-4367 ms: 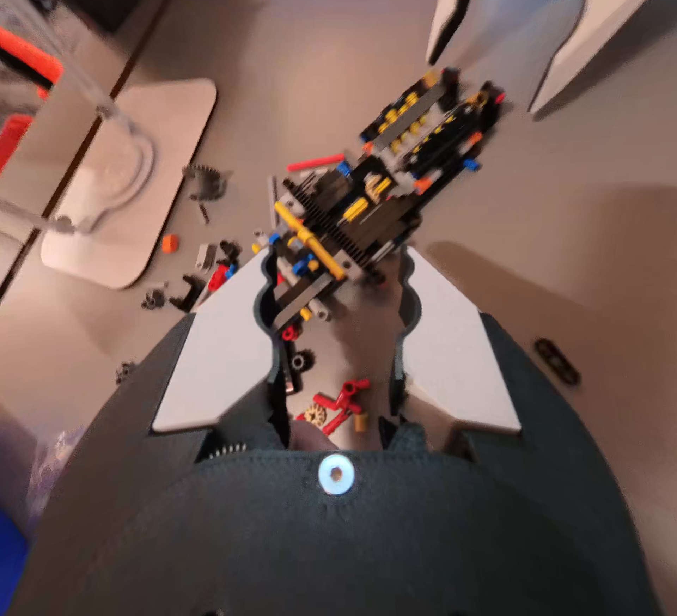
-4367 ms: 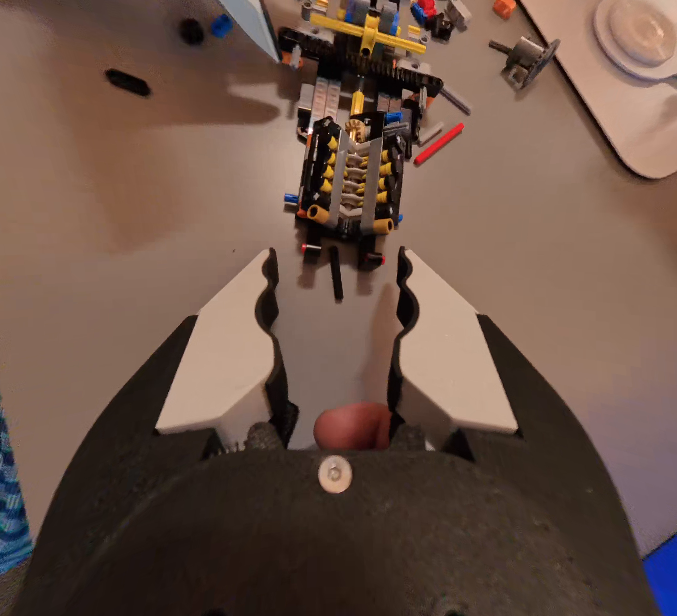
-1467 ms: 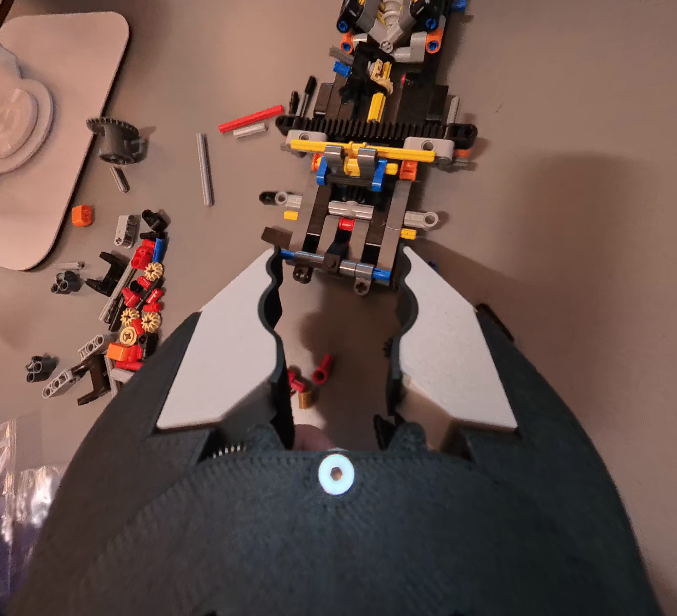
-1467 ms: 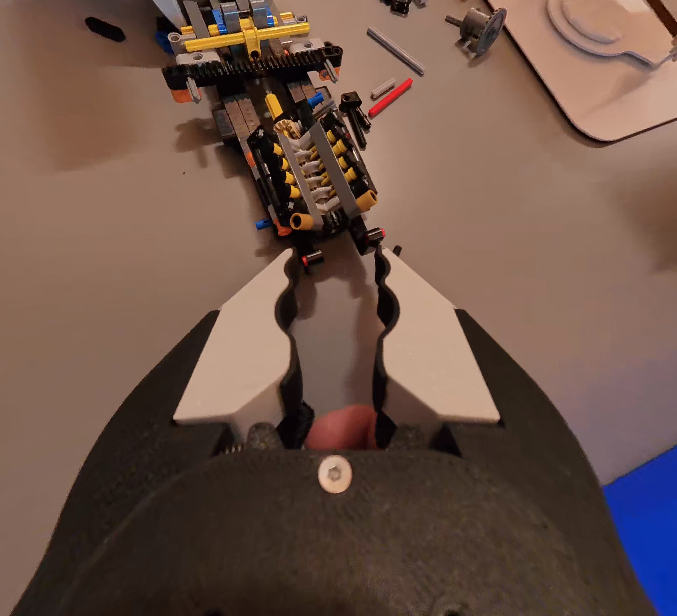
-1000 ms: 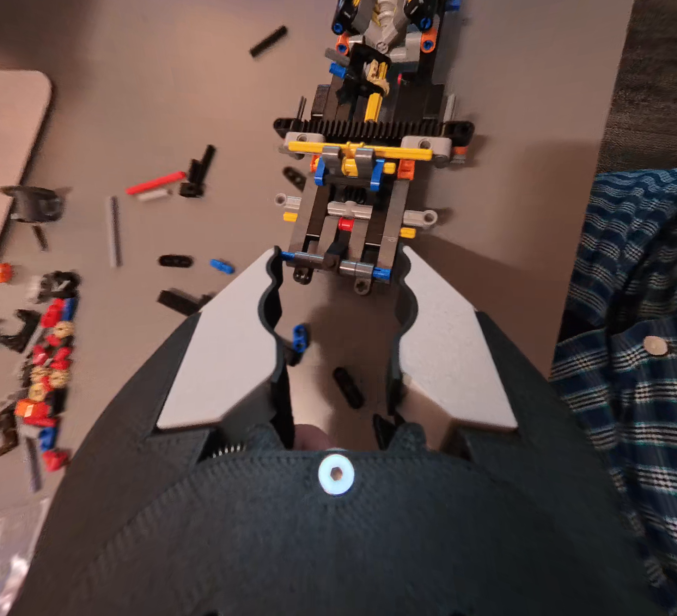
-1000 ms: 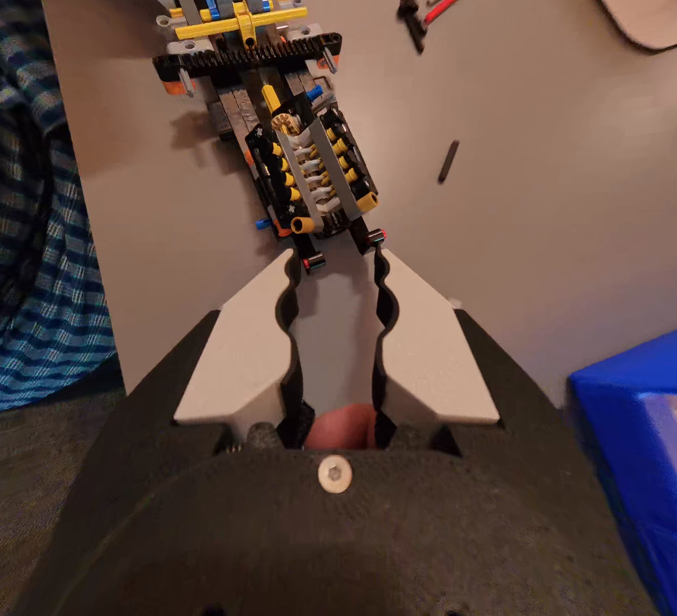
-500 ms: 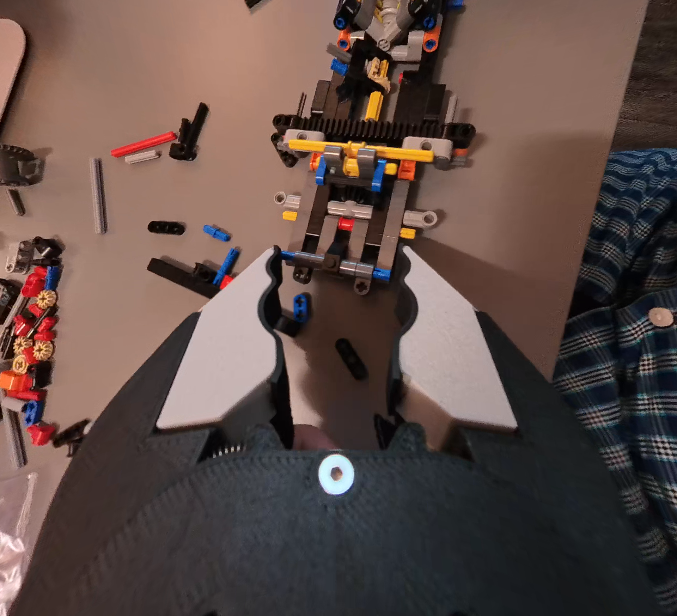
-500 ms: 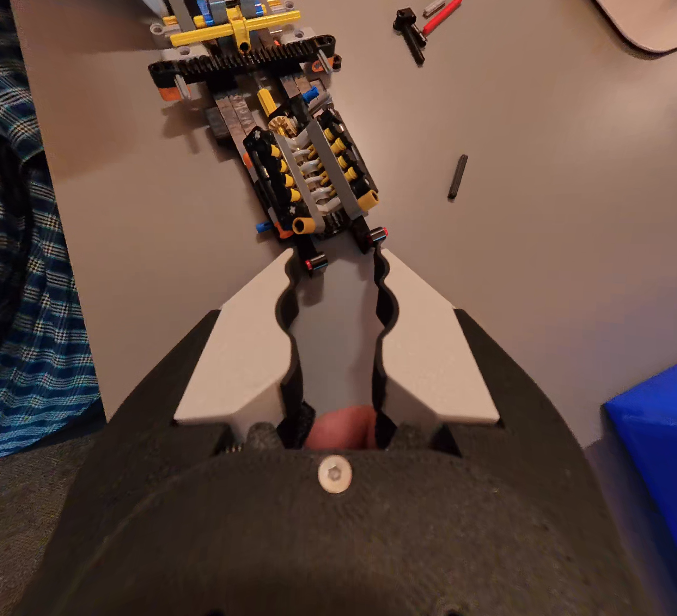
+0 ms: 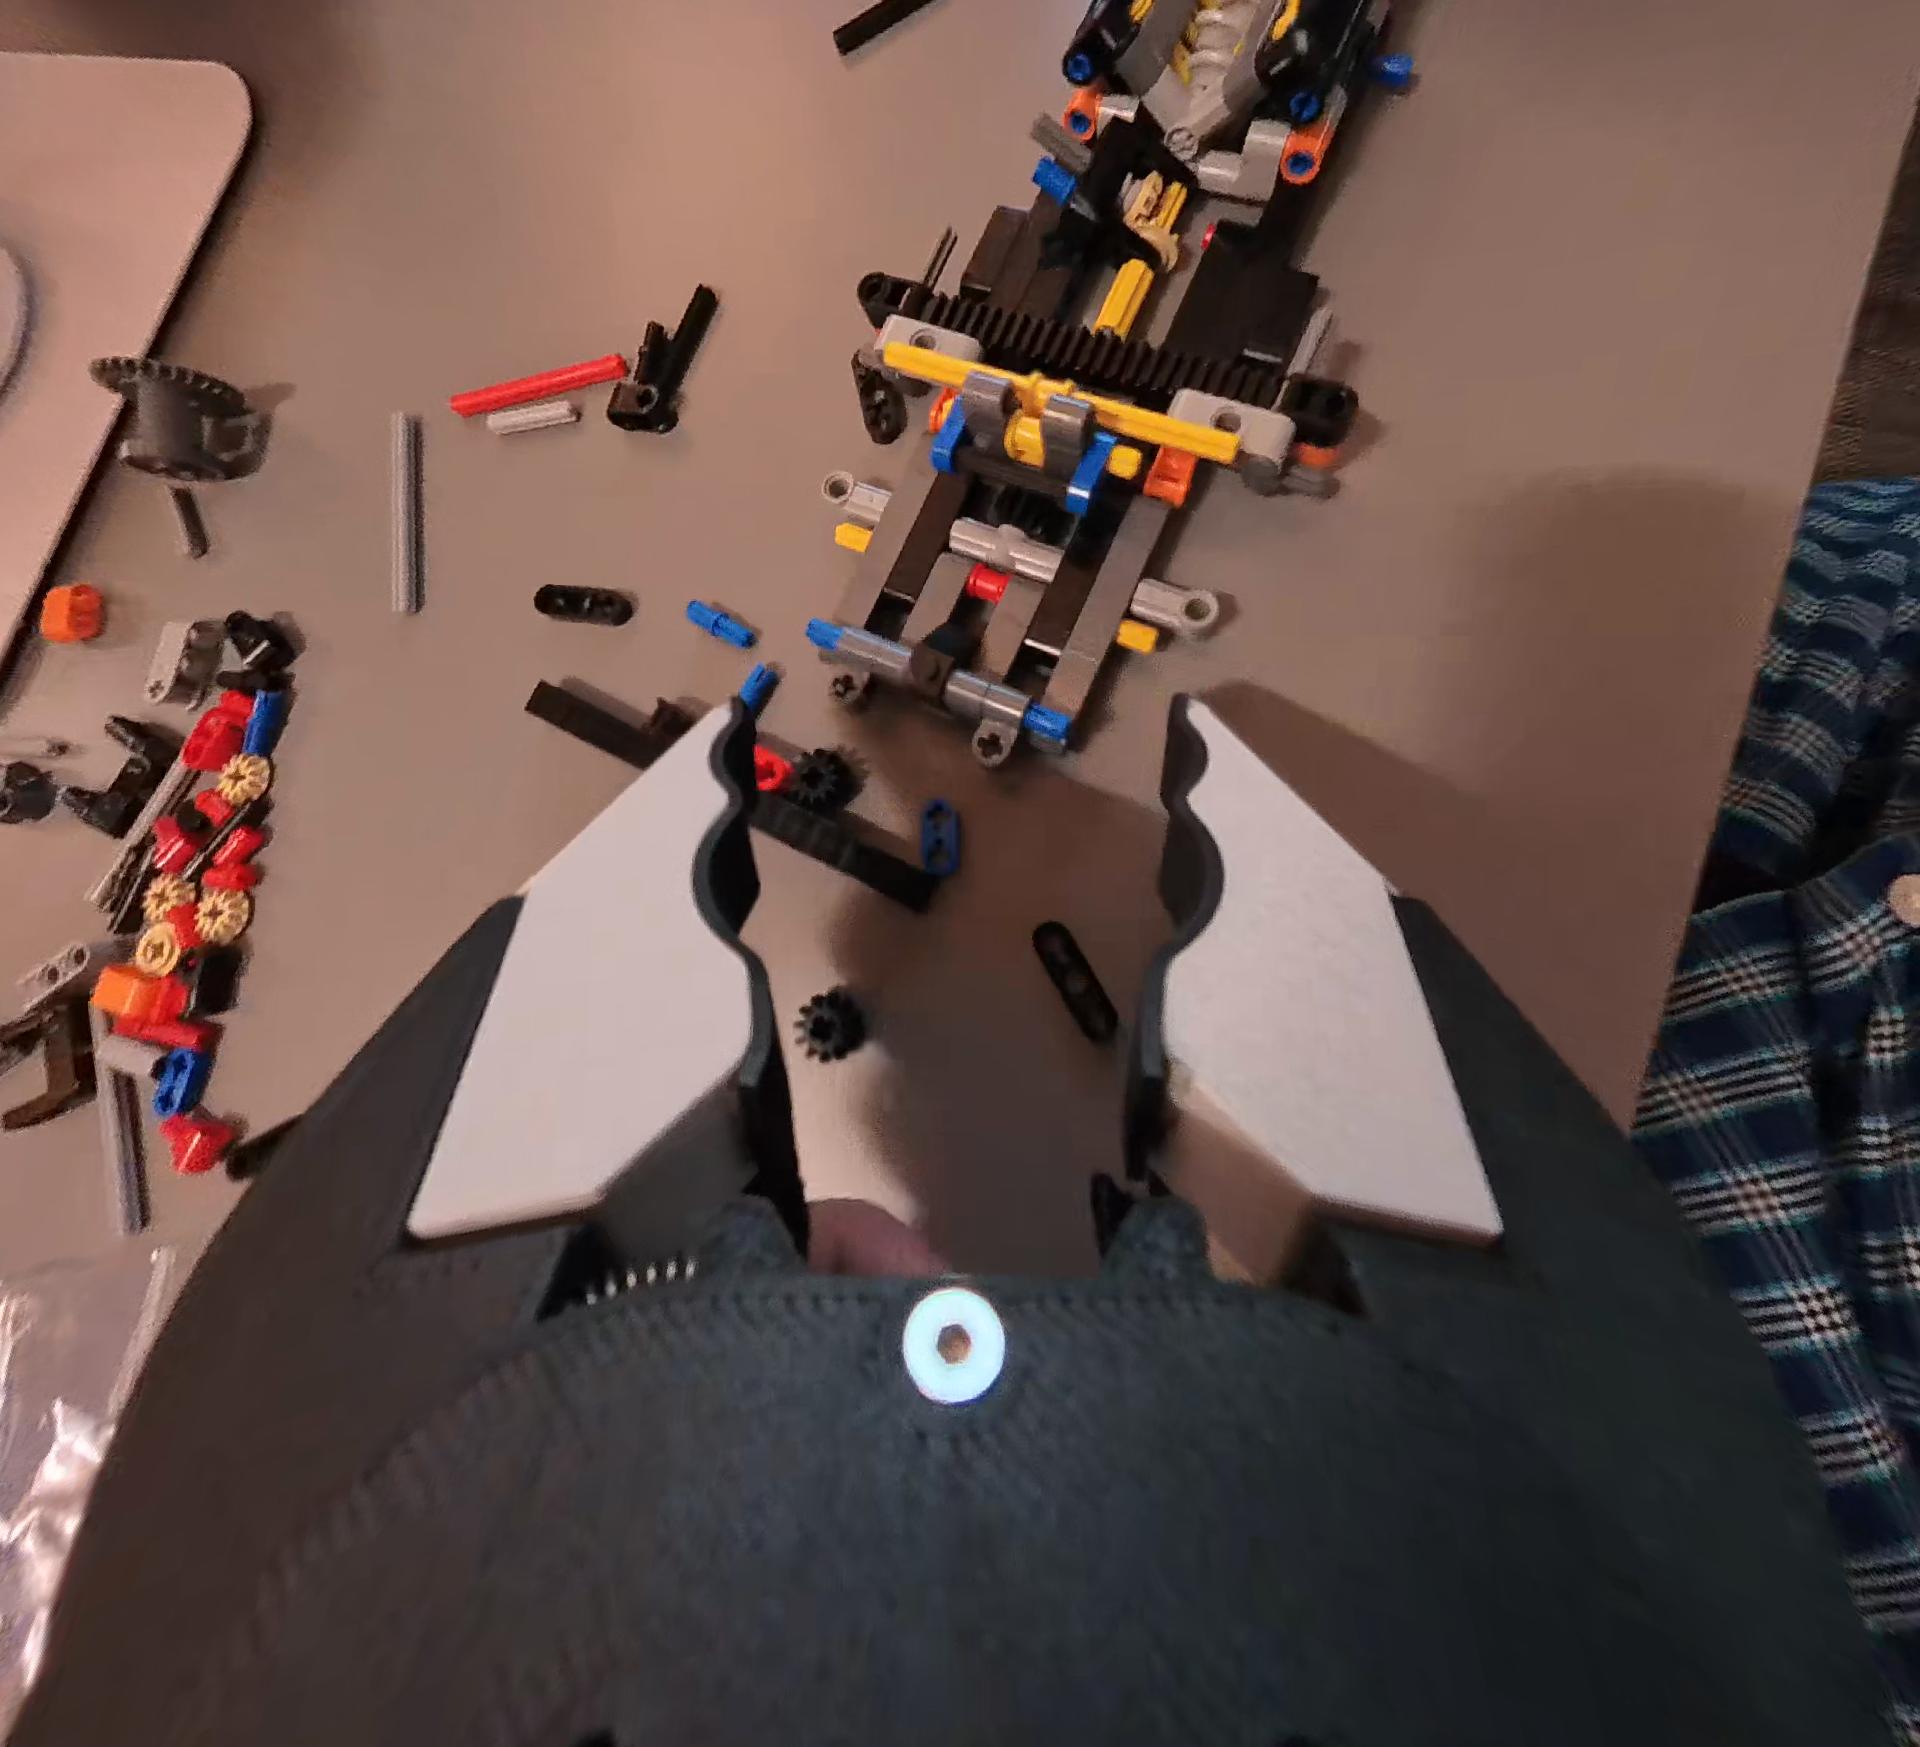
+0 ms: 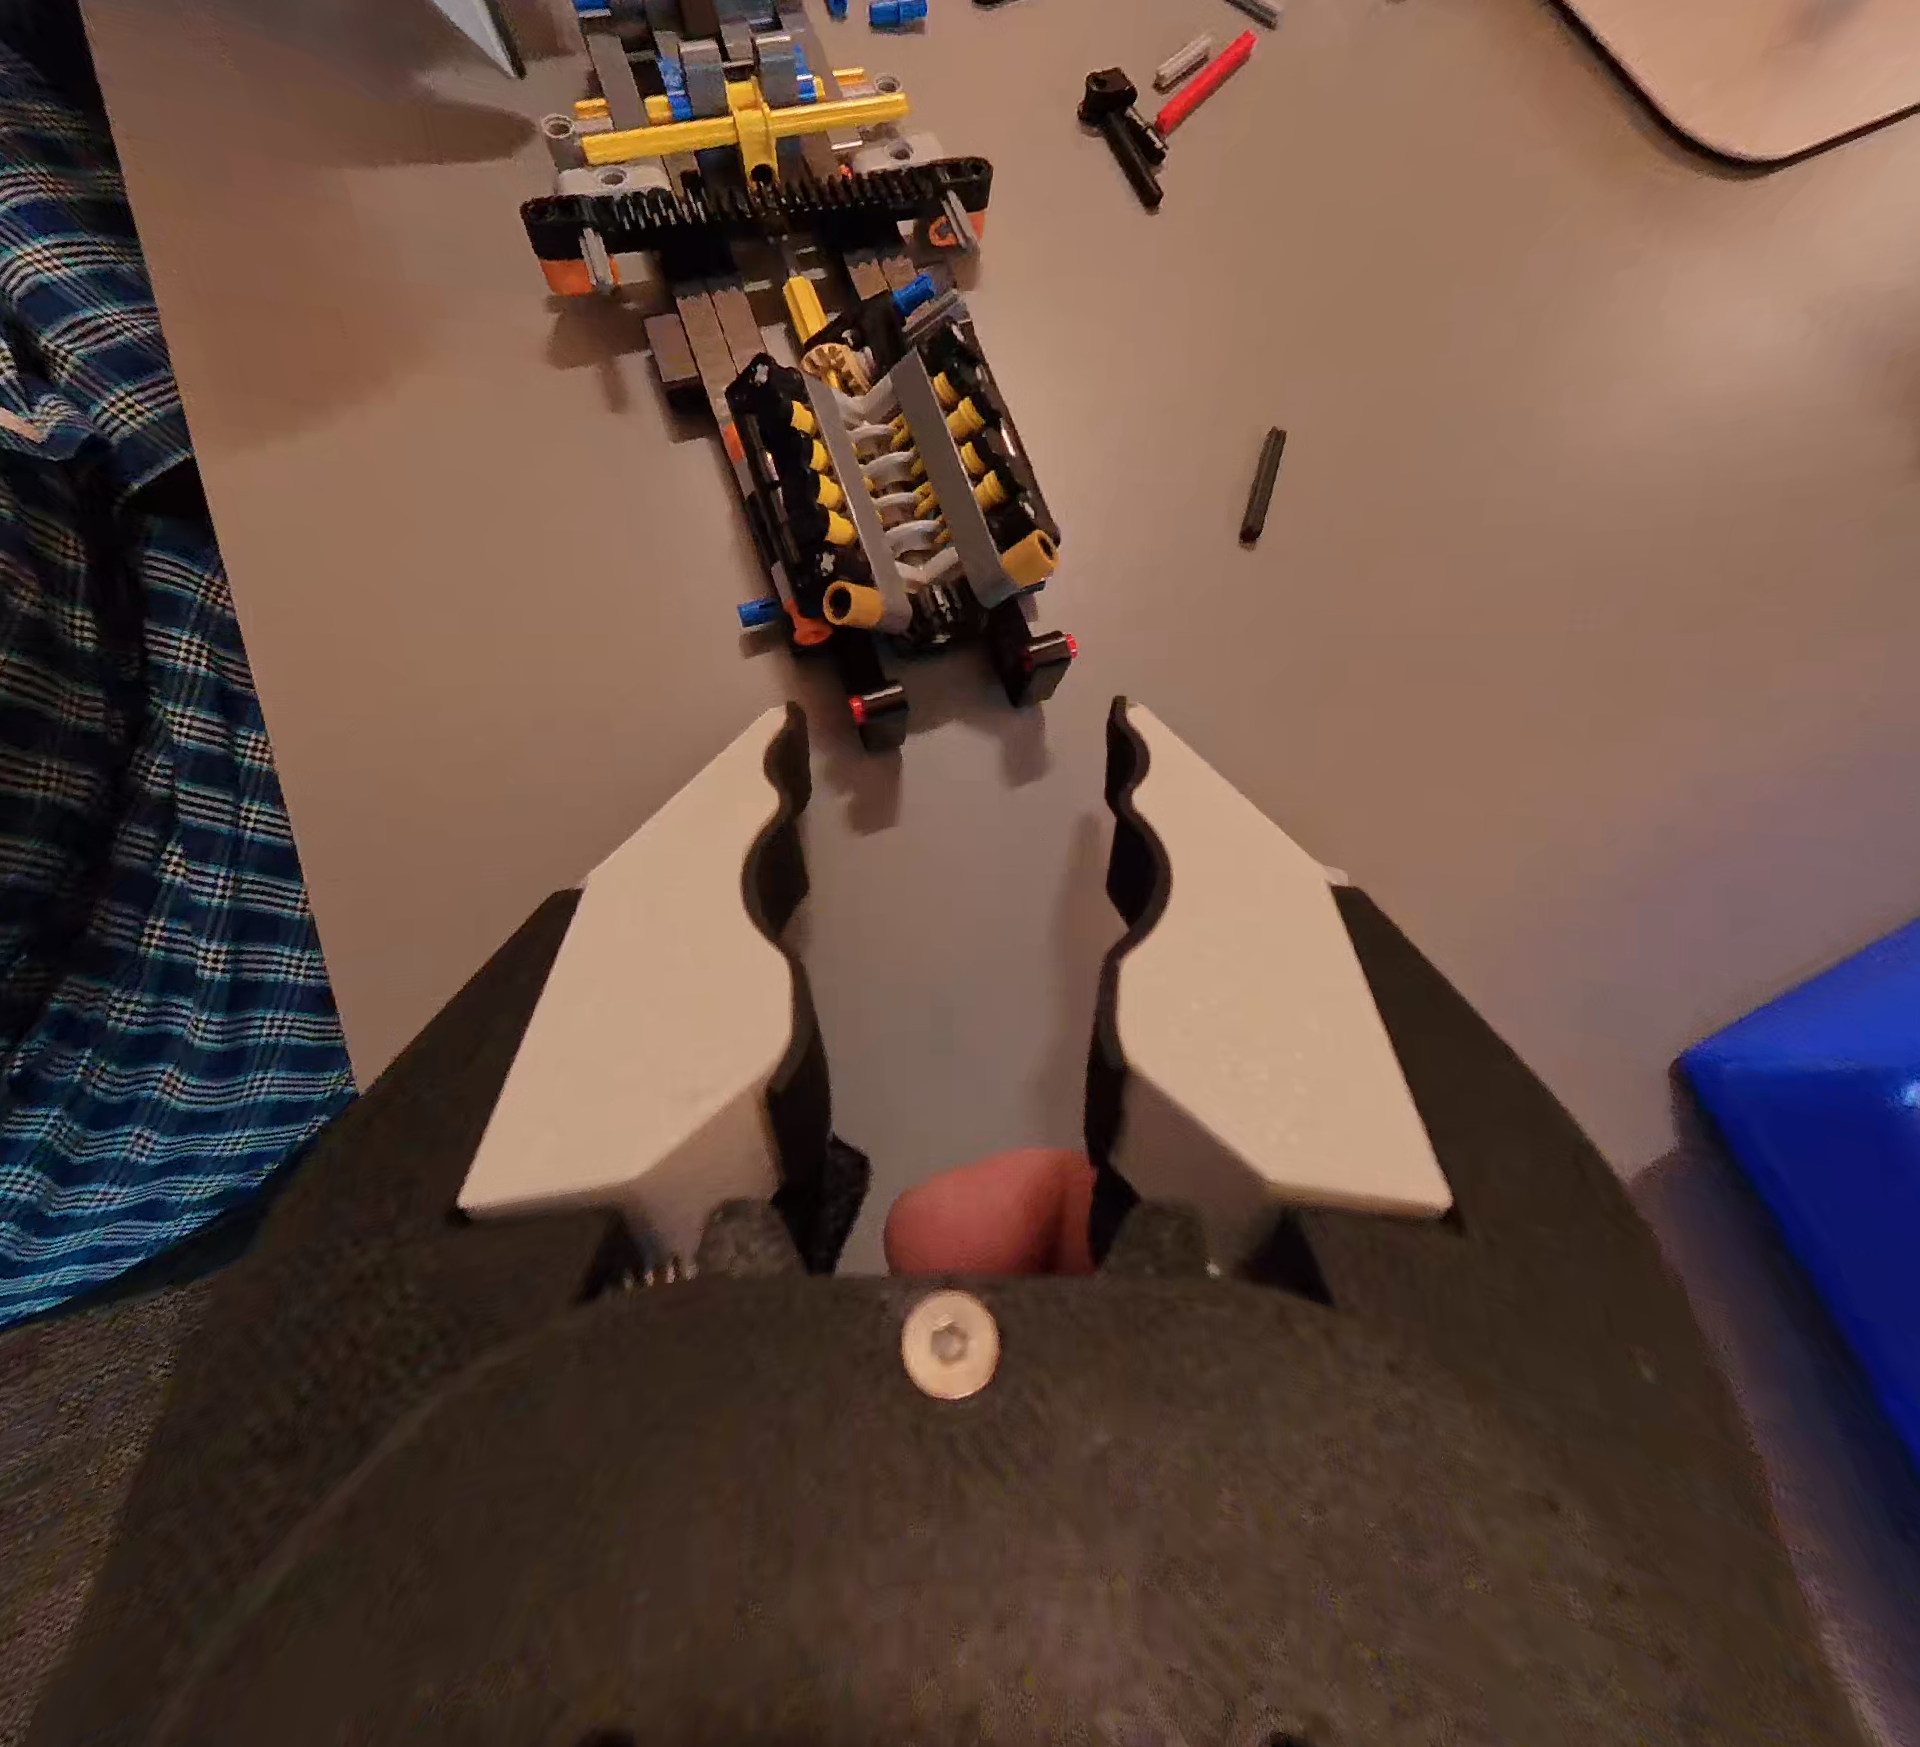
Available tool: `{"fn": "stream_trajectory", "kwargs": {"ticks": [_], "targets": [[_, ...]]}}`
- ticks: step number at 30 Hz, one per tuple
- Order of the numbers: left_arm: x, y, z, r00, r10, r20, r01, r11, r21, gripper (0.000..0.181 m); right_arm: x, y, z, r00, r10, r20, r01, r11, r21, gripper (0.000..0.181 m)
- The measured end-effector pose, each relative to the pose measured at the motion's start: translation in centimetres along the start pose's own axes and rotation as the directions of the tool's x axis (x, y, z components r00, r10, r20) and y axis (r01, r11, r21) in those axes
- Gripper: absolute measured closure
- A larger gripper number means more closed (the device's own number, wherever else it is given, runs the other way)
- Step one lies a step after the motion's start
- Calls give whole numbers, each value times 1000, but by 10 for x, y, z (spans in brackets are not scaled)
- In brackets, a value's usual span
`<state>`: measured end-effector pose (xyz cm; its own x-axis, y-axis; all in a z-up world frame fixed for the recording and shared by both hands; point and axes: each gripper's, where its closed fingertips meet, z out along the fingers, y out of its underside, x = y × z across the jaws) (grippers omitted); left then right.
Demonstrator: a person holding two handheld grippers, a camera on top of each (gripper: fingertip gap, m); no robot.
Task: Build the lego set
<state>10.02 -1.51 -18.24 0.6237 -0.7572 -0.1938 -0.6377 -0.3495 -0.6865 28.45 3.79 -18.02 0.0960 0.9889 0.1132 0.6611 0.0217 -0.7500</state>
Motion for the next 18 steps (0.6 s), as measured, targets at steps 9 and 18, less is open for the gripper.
{"fn": "stream_trajectory", "kwargs": {"ticks": [9, 18], "targets": [[11, 9, 0, 998, -61, -8, 61, 998, -2, 112, -6, 3, 12, 999, -42, 1, 42, 998, -37, 125], [32, 2, 4, 995, -86, -53, 87, 996, 9, 115, 6, -3, 20, 999, -48, -16, 47, 999, -26, 129]]}}
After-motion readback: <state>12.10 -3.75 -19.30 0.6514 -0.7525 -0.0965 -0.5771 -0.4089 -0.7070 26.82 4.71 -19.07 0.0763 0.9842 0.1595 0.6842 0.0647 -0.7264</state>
